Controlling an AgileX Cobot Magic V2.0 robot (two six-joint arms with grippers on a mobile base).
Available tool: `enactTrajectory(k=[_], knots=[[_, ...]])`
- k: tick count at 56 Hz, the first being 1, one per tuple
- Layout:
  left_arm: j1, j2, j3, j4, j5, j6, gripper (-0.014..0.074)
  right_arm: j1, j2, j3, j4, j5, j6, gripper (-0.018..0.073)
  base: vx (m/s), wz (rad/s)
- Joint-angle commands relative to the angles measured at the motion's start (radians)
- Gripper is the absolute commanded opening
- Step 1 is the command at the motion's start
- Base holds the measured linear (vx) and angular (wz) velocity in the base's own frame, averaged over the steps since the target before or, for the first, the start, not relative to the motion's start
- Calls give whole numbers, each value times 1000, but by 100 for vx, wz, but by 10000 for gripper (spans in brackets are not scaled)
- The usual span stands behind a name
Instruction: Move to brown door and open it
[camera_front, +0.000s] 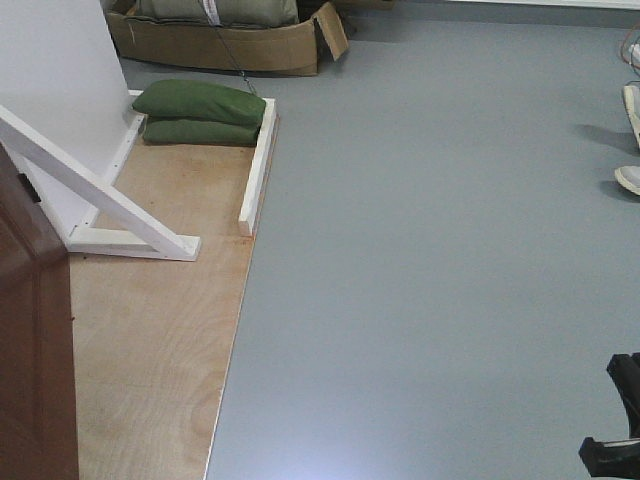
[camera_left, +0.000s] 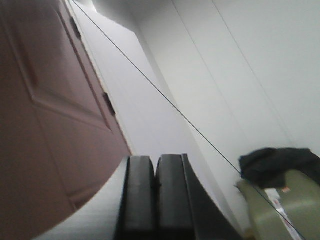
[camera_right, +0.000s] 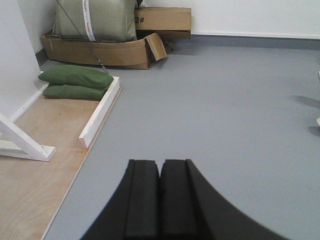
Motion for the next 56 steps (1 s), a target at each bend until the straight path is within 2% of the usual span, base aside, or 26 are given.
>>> enactTrajectory(k=[1,7,12,19,30,36,42,49,56], knots=[[21,29,-86,-16,-83,12,-6,1,-6,4,-3,-77,-8,0,0,0],[32,51,-117,-120,-149,12,-6,1,-6,4,-3,-82,-8,0,0,0],[32,69,-113,-270,-251,20,-6,1,-6,4,-3,-81,-8,0,0,0],[32,100,-112,-568,-391,78,-6,1,-6,4,-3,-81,-8,0,0,0],[32,114,-112,-1097,-617,324,-6,1,-6,4,-3,-81,-8,0,0,0],[32,114,-112,-1295,-776,379,-6,1,-6,4,-3,-81,-8,0,0,0],[32,114,-112,-1410,-856,433,-6,1,-6,4,-3,-81,-8,0,0,0],[28,116,-112,-1473,-863,545,-6,1,-6,4,-3,-81,-8,0,0,0],[28,141,-112,-1524,-923,563,-6,1,-6,4,-3,-81,-8,0,0,0]])
